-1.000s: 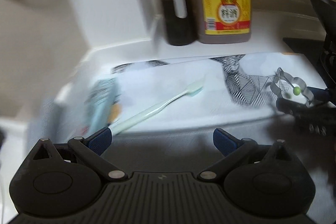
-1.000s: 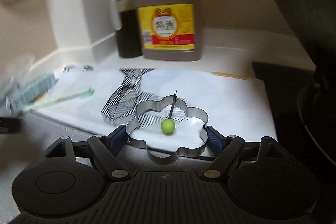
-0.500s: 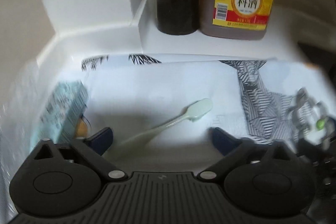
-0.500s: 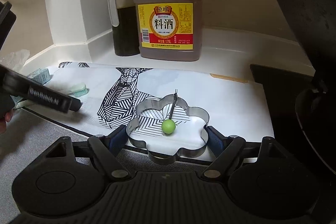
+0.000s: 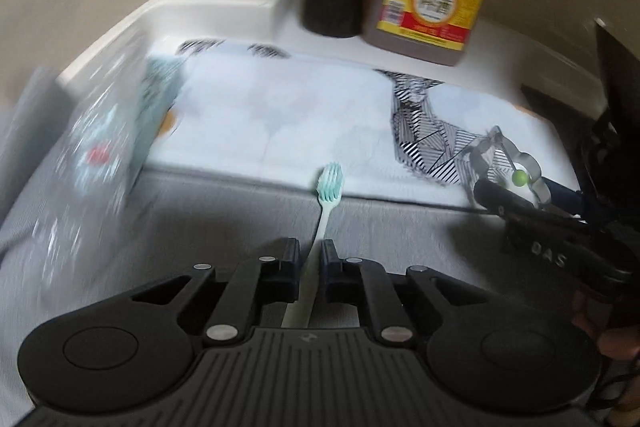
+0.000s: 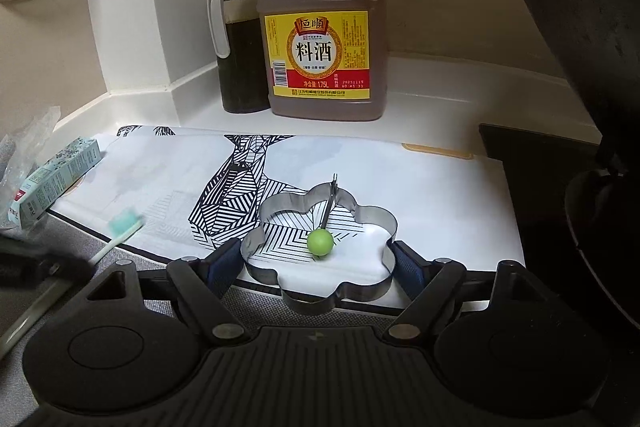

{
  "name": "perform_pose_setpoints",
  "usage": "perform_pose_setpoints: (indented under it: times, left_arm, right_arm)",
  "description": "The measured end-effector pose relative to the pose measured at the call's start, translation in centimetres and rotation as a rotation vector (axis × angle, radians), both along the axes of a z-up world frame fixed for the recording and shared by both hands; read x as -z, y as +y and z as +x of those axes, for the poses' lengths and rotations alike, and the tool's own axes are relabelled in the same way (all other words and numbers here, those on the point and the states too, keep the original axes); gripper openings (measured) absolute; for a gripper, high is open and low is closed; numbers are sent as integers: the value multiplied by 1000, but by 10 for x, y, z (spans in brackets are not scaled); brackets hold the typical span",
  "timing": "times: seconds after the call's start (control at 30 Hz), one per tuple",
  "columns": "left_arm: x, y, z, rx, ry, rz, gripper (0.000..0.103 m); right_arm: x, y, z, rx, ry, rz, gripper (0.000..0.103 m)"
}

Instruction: Collect trash

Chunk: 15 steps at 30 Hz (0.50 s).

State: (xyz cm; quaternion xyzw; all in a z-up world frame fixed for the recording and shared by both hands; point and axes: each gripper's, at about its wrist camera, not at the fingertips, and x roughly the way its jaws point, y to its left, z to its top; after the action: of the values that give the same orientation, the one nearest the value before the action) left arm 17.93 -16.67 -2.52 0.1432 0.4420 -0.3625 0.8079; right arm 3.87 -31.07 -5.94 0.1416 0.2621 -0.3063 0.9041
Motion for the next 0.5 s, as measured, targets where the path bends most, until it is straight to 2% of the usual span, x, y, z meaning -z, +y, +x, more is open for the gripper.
perform_pose_setpoints:
  times: [0.13, 0.17, 0.2, 0.23, 0.27, 0.3, 0.37, 0.4, 0.5]
  left_arm:
    - [-8, 16, -12, -24, 25, -5, 14]
    - [-10, 19, -14, -8, 14, -10, 19]
    - [-13, 22, -15, 3, -16, -12, 36]
    - [-17, 25, -16, 0, -59, -12, 48]
    - [-20, 29, -17, -7, -107, -15, 70]
    - [-23, 31, -17, -7, -152, -14, 87]
    - [-24, 31, -14, -13, -207, 2, 92]
    - [-23, 31, -10, -14, -196, 11, 92]
    - [-13, 29, -4, -26, -86, 8, 92]
  right_arm:
    - [0, -1, 0, -1, 1, 3, 82]
    - [1, -1, 0, -1, 1, 4, 82]
    - [1, -1, 0, -1, 2, 5, 82]
    - [1, -1, 0, -1, 2, 6, 82]
    - [1, -1, 0, -2, 1, 6, 82]
    - [1, -2, 0, -2, 0, 8, 82]
    - [1, -2, 0, -3, 0, 11, 82]
    - [1, -2, 0, -3, 0, 11, 82]
    - [1, -2, 1, -4, 1, 11, 82]
